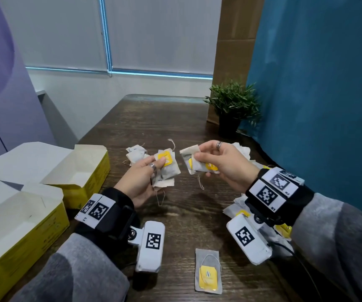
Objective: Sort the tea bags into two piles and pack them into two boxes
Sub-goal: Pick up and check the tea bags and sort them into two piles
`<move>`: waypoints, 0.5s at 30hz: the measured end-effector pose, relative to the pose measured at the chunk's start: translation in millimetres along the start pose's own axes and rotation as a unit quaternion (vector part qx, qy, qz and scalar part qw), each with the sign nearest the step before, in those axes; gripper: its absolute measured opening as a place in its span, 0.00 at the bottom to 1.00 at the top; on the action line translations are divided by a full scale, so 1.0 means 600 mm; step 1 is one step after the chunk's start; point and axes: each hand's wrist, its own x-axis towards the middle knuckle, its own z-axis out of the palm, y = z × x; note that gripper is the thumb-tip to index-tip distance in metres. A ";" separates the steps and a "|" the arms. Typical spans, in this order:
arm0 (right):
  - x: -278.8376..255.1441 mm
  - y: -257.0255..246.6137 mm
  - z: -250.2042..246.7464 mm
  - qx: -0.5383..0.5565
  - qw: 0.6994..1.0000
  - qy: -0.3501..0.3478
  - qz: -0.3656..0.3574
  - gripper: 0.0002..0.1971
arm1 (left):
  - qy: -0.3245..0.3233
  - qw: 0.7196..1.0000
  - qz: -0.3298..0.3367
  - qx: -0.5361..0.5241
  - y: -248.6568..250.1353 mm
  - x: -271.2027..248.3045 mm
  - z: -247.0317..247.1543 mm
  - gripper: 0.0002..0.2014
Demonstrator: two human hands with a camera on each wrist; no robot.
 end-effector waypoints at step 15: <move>0.015 -0.004 0.028 0.012 0.999 0.036 -0.034 0.05 | -0.064 0.986 -0.056 -0.142 0.017 -0.017 -0.006 0.11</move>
